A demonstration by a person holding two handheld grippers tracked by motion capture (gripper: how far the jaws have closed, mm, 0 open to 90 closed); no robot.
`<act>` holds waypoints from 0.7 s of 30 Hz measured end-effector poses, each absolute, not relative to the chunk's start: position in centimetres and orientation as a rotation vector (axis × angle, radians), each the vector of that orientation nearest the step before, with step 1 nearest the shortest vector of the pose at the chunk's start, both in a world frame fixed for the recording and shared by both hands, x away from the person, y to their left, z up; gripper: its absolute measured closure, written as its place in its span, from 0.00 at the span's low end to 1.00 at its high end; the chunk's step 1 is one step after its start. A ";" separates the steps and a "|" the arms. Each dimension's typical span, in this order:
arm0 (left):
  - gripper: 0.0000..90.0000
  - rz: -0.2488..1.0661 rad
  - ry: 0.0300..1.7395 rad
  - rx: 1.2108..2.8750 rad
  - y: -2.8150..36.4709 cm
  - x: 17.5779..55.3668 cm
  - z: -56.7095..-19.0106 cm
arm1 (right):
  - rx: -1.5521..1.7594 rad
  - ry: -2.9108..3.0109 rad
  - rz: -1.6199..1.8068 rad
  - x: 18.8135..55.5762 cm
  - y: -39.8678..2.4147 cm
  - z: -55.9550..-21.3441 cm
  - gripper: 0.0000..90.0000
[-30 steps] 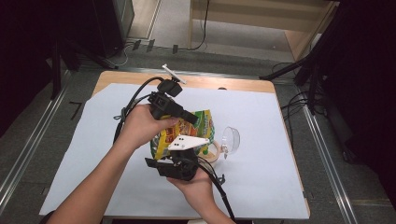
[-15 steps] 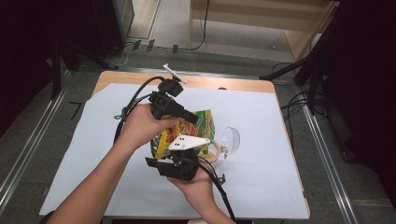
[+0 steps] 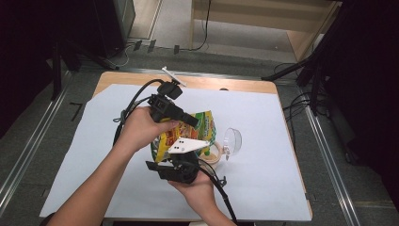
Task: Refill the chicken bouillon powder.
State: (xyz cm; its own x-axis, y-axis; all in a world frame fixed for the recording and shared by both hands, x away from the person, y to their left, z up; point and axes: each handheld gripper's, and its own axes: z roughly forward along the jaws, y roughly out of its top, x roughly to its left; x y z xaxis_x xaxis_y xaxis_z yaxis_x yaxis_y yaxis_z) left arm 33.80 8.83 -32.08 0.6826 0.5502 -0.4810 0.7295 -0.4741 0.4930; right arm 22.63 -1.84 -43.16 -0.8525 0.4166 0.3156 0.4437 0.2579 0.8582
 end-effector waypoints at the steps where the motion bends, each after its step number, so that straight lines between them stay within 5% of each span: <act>1: 0.92 -0.339 0.980 2.200 8.9 33.7 -32.2 | -0.839 -2.482 -1.695 22.6 -1.8 -43.3 0.74; 21: 0.91 -0.440 0.952 2.196 11.3 32.7 -34.9 | -0.659 -2.621 -1.619 21.7 -1.0 -46.1 0.68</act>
State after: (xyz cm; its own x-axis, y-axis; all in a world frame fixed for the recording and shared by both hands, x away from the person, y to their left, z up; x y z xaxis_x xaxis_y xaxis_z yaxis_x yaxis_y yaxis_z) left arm 32.70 11.29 -34.91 0.6729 0.5038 -0.5417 0.7390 -0.4903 0.4620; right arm 21.66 -0.97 -46.15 -0.9124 0.3528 0.2077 0.3436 0.3842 0.8569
